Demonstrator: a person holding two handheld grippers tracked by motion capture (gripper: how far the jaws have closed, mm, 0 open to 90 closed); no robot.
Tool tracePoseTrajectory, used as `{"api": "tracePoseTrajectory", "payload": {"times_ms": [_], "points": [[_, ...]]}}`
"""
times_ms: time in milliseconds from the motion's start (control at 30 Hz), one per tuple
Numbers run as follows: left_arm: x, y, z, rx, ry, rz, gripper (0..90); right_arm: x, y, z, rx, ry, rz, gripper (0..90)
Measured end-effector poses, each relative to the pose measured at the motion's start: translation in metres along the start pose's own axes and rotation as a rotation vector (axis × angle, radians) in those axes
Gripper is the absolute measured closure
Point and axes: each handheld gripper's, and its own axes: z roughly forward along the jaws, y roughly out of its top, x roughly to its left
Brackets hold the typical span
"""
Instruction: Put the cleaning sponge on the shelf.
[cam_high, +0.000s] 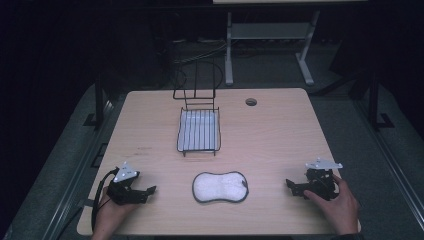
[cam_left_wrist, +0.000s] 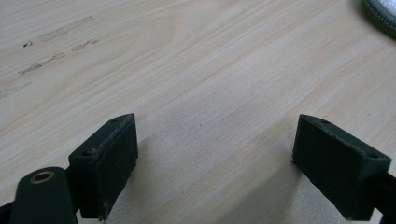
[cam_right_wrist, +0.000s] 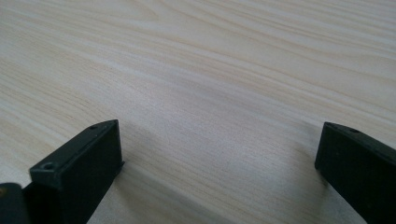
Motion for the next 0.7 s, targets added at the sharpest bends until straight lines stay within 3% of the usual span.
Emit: {"api": "tracePoseTrajectory", "payload": {"times_ms": [367, 500, 700], "points": [[0.001, 0.004, 0.004, -0.005, -0.004, 0.002, 14.0, 0.000, 0.000, 0.000, -0.001, 0.000, -0.002, 0.2], [0.000, 0.008, 0.005, -0.003, -0.007, 0.025, 14.1, 0.000, 0.000, 0.000, -0.001, 0.000, -0.001, 0.2], [-0.008, 0.019, 0.000, -0.026, -0.044, 0.041, 14.4, 0.000, 0.000, 0.000, -0.001, -0.001, -0.001, 0.2]]}}
